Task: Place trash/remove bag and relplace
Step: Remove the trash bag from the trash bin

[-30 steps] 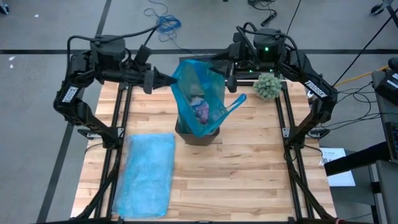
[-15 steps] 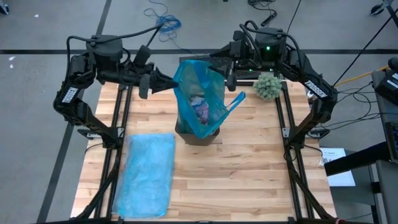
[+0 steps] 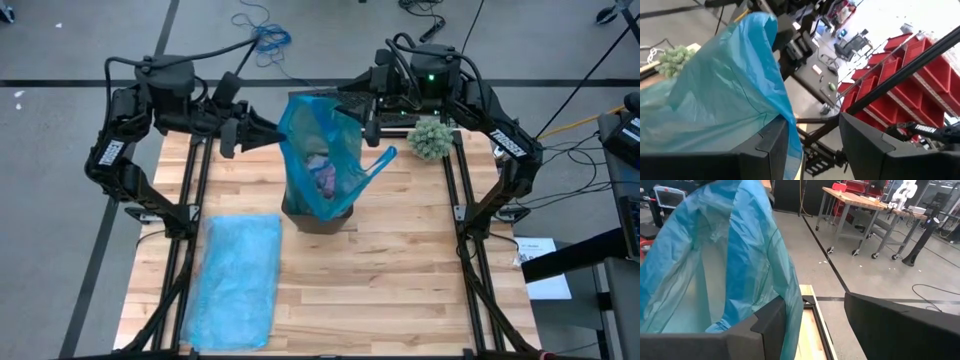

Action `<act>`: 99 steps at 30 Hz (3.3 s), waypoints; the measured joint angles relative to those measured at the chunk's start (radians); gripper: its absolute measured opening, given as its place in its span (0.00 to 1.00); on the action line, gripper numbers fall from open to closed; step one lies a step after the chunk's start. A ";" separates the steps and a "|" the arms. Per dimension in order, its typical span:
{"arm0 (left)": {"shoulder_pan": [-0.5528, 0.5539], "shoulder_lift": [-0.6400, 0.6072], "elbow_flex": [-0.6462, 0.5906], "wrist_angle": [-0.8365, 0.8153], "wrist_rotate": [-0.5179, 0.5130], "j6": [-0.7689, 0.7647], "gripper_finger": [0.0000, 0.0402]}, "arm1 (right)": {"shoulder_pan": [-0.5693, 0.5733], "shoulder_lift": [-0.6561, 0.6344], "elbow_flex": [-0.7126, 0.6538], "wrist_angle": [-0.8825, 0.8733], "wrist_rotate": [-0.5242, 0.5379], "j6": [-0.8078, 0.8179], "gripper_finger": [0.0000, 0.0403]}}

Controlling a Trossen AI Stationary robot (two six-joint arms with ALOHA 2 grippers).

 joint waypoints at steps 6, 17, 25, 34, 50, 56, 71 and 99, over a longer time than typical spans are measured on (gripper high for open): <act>-0.015 0.000 0.000 -0.145 -0.002 0.000 0.42 | 0.000 0.000 0.000 -0.002 0.000 0.000 0.47; -0.016 0.024 0.000 -0.305 -0.065 -0.002 0.42 | 0.000 0.000 0.000 -0.010 0.000 0.001 0.47; -0.016 0.024 0.000 -0.306 -0.064 -0.029 0.42 | 0.000 0.000 0.000 -0.010 0.000 0.003 0.47; -0.042 0.024 0.000 -0.311 -0.057 -0.081 0.42 | 0.000 0.000 0.000 -0.030 0.000 -0.011 0.47; -0.169 0.024 0.000 -0.511 -0.091 -0.317 0.15 | -0.001 0.000 0.000 -0.056 0.000 -0.049 0.47; -0.254 0.024 0.000 -0.507 -0.144 -0.390 0.01 | -0.001 0.000 0.000 -0.086 0.000 -0.049 0.47; -0.473 0.024 -0.130 -0.507 -0.496 -0.699 0.00 | -0.044 -0.021 0.002 -0.178 -0.032 -0.070 0.47; -0.431 0.017 -0.259 -0.214 -0.568 0.052 0.00 | -0.138 -0.028 0.000 -0.253 -0.185 -0.085 0.46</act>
